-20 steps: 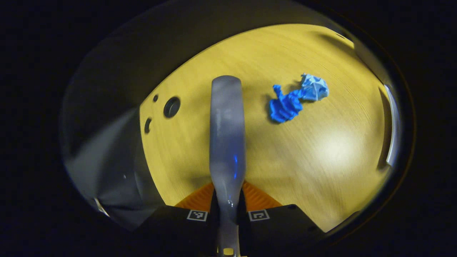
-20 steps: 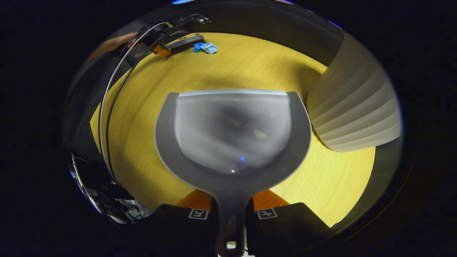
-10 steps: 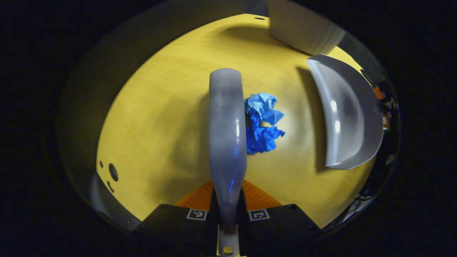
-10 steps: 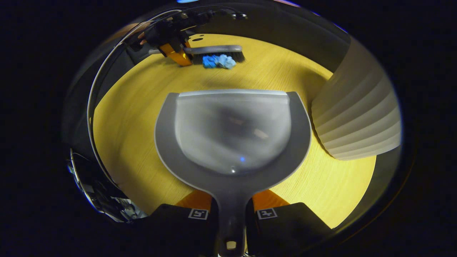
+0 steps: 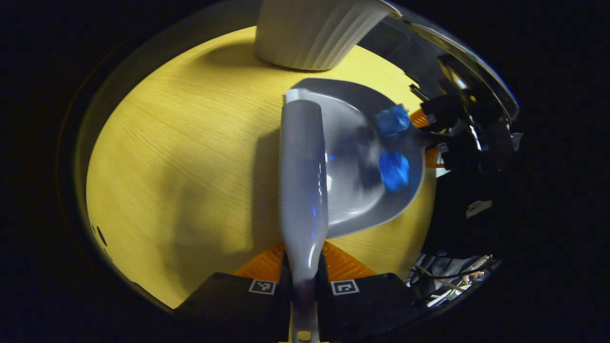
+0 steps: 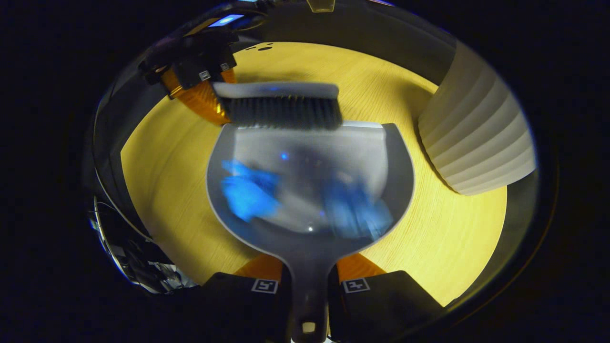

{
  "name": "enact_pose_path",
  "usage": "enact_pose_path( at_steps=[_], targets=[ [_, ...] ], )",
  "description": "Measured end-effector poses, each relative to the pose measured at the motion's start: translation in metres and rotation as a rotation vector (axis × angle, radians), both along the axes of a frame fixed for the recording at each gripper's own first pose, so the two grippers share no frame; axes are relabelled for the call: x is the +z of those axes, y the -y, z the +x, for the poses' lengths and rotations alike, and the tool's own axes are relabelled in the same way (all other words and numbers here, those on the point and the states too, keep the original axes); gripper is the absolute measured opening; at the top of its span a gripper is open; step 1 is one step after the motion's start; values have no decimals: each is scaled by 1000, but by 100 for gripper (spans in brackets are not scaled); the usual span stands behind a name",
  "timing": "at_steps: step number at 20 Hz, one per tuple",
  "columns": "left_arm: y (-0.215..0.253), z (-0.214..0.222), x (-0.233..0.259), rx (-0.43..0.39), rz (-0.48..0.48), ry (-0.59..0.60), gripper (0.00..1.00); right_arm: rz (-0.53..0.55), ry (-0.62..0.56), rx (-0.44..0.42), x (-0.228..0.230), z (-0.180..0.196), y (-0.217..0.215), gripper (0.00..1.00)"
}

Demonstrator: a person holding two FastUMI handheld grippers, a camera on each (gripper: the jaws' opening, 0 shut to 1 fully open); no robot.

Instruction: Pick up the small broom and dustpan from the desktop, sweep the trash into the dustpan with the broom, and then empty the trash into the garbage bin.

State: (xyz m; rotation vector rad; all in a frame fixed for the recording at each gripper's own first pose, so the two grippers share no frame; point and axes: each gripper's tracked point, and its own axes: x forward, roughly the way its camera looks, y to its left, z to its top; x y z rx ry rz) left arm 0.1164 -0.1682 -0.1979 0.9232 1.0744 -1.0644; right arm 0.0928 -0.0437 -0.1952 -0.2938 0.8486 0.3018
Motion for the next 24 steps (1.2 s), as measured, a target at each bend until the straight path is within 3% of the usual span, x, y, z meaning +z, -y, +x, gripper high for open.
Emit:
enact_pose_path(
  at_steps=[1, 2, 5, 6, 7, 12, 17, 20, 24],
  targets=[
    [2, -5, -2, -6, -2, 6, 30, 4, 3, -2, 4, 0, -1, 34],
    [3, -6, 1, -3, -16, 24, 27, -1, 6, -1, 6, 0, 3, 34],
    [1, 11, 15, 90, -88, 125, 28, -6, 26, -13, 0, -9, 11, 34],
    [-2, 12, 19, 139, -108, 157, 31, 2, 24, -21, 1, -12, 12, 34],
    [-4, 11, 28, 193, -139, 186, 28, 14, 22, -33, 0, -16, 14, 34],
    [-19, 3, 20, 571, -330, 248, 27, 29, 12, -118, -8, -35, 41, 34],
    [-39, -13, -21, 792, -395, 257, 27, 78, 31, -226, 12, -77, 62, 34],
    [-56, -8, -45, 859, -415, 247, 27, 76, 59, -303, 34, -106, 79, 34],
    [-71, -20, -66, 839, -357, 318, 27, 0, 122, -402, 69, -149, 137, 34]
  ],
)
